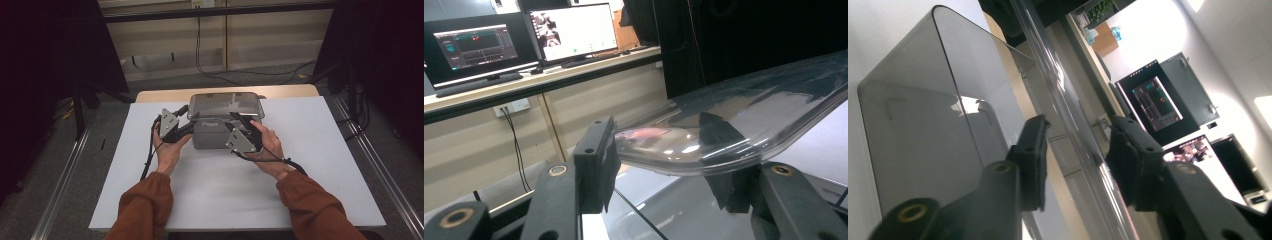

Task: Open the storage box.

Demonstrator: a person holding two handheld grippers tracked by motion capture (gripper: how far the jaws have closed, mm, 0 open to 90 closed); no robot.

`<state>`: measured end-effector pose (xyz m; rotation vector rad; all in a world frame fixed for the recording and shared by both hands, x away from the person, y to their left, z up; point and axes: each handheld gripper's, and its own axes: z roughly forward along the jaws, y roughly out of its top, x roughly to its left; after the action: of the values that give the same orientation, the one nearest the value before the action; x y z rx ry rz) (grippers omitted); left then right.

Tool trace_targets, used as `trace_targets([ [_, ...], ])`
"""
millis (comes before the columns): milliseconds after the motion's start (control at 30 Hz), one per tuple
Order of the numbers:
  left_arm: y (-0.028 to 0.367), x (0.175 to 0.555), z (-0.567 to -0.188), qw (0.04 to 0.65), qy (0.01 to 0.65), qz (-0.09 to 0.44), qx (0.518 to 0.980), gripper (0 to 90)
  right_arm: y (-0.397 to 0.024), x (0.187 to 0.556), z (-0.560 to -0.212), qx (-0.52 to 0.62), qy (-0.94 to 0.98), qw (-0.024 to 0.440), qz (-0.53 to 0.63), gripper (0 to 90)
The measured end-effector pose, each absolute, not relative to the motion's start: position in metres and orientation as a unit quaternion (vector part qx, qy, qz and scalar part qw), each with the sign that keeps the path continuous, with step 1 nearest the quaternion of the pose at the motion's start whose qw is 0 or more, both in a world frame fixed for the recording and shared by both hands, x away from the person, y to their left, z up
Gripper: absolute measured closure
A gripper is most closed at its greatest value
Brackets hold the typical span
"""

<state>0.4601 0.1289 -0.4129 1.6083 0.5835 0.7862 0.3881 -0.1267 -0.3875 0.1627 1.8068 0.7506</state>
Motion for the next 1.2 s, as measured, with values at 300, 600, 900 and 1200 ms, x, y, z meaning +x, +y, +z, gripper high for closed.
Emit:
trace_targets([
  [300, 0.129, 0.459, -0.411, 0.585, 0.252, 0.339, 0.693, 50.7, -0.150, 0.391, -0.383, 0.152, 0.767, 0.503, 0.368, 26.9],
  [600, 0.129, 0.459, -0.409, 0.588, 0.255, 0.337, 0.690, 51.0, -0.171, 0.399, -0.385, 0.247, 0.752, 0.439, 0.424, 14.4],
  [900, 0.129, 0.460, -0.409, 0.590, 0.256, 0.335, 0.689, 51.2, -0.185, 0.405, -0.390, 0.288, 0.747, 0.399, 0.446, 0.0],
  [1200, 0.131, 0.461, -0.406, 0.594, 0.255, 0.333, 0.686, 52.4, -0.202, 0.412, -0.393, 0.313, 0.735, 0.372, 0.473, 9.1],
])
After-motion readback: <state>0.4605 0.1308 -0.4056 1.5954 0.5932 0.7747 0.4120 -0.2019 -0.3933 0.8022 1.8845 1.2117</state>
